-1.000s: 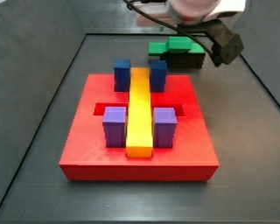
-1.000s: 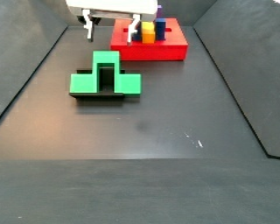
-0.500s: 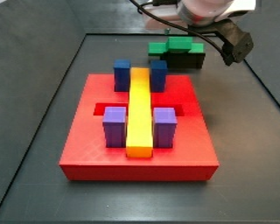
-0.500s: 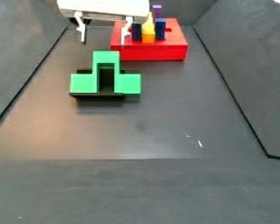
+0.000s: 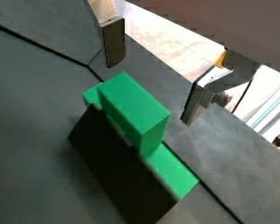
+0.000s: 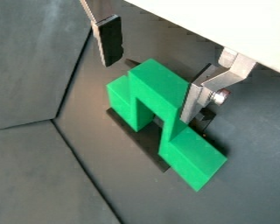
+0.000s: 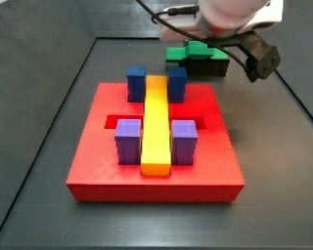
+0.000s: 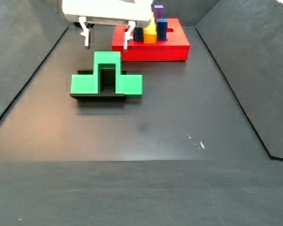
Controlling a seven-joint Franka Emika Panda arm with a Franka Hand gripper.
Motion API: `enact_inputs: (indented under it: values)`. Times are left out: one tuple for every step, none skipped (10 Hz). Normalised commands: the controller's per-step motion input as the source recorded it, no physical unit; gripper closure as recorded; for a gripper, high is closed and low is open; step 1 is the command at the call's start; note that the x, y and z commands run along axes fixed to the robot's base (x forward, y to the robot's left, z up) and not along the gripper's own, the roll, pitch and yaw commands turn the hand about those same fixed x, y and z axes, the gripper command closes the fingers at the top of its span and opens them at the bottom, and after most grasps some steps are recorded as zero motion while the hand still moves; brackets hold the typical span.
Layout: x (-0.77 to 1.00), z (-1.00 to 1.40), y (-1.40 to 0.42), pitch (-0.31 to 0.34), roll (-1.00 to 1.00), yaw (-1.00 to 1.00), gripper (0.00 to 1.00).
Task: Pick up the green object. Move up. Place the green object on the fixture. Regrasp the green object. Move to above the board. Insert the green object.
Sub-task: Regrasp the green object.
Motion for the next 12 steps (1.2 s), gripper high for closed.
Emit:
enact_inputs:
  values:
    - [-0.01,-0.26,-0.11,0.000,0.00,0.00,0.00]
    - [0.00,-0.27,-0.09,0.000,0.00,0.00,0.00]
    - [0.00,-0.25,0.00,0.000,0.01,0.03,0.00]
    - [0.04,-0.24,0.05,-0.037,0.02,0.07,0.00]
    - [0.09,-0.19,0.11,-0.037,0.00,0.08,0.00]
    - [0.05,-0.21,0.09,-0.037,0.00,0.07,0.00]
    - [0.05,-0.17,0.12,-0.037,0.00,0.07,0.00]
    - [0.07,-0.13,0.14,-0.034,0.00,0.07,0.00]
    - [0.10,-0.11,0.16,-0.054,0.00,0.06,0.00]
    - [0.15,-0.11,0.20,-0.071,0.00,0.05,0.00]
    - [0.10,-0.15,0.11,-0.071,0.00,0.05,0.00]
    - [0.00,-0.01,0.00,0.000,0.01,0.00,0.00]
